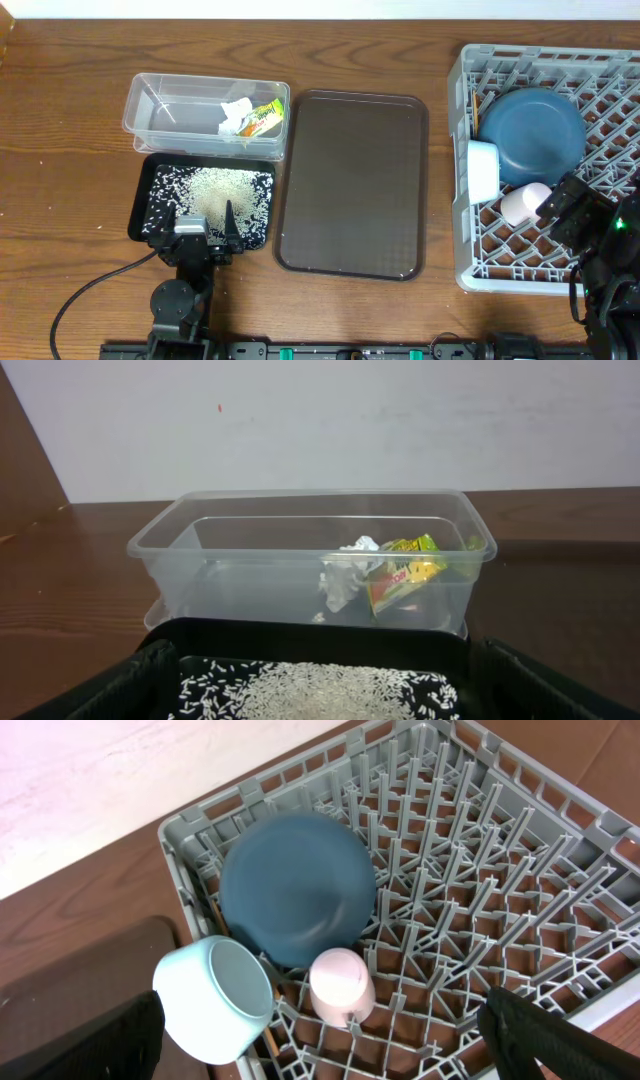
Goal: Sort waste into correct bins and load items into the dishwasher rack
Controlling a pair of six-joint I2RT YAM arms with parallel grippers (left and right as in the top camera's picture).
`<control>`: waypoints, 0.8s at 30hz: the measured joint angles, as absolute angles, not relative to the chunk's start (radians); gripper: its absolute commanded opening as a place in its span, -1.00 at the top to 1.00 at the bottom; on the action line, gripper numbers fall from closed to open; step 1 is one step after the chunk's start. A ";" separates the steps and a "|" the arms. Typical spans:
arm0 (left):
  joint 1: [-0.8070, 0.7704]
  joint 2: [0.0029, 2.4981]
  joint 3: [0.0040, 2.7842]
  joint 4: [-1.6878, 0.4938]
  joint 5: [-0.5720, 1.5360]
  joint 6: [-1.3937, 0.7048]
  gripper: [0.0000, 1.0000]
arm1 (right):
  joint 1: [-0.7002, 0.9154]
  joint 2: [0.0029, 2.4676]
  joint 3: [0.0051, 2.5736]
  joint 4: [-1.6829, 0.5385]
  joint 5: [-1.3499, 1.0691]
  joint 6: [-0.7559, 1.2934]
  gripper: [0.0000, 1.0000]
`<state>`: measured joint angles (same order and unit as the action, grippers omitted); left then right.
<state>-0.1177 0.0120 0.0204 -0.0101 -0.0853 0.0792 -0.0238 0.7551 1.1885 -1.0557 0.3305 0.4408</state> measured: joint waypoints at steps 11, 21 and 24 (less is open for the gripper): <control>-0.118 0.012 0.021 -0.022 -0.081 0.079 -0.88 | -0.024 0.755 1.188 -1.056 0.331 0.441 -0.99; -0.118 0.012 0.021 -0.022 -0.081 0.079 -0.88 | -0.024 0.755 1.188 -1.056 0.331 0.441 -0.98; -0.118 0.012 0.021 -0.022 -0.081 0.079 -0.88 | -0.024 0.755 1.188 -1.056 0.331 0.441 -0.98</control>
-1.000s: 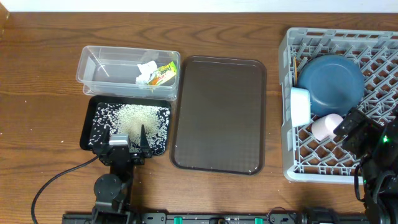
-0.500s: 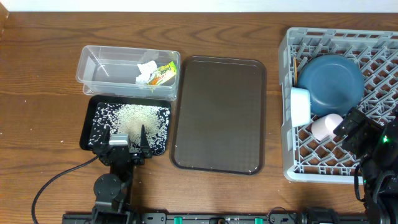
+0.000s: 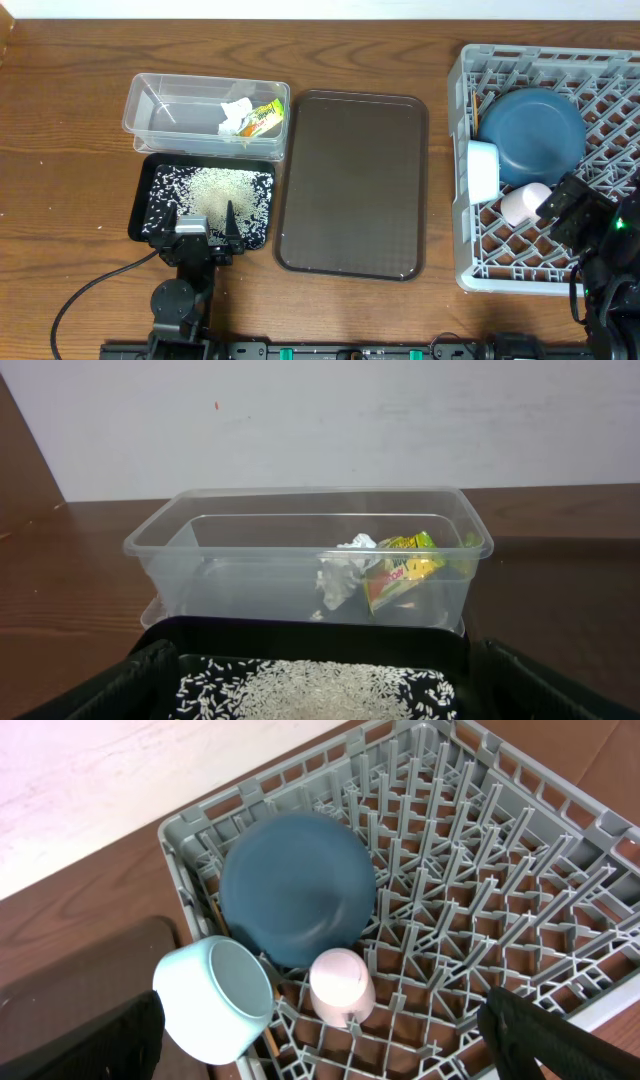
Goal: Sort waste into correct bins and load items into the dishwasher rack
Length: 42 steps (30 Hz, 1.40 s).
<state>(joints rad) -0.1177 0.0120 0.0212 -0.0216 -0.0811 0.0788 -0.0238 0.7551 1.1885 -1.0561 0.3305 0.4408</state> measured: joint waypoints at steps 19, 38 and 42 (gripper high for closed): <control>-0.118 0.012 0.022 -0.024 -0.081 0.079 -0.88 | 0.022 0.457 0.867 -0.713 0.285 0.363 -0.99; -0.118 0.012 0.023 -0.025 -0.078 0.079 -0.89 | 0.022 0.014 0.062 -0.131 0.138 0.317 -0.99; -0.118 0.012 0.023 -0.025 -0.078 0.079 -0.89 | 0.022 0.014 0.012 -0.064 0.132 0.317 -0.98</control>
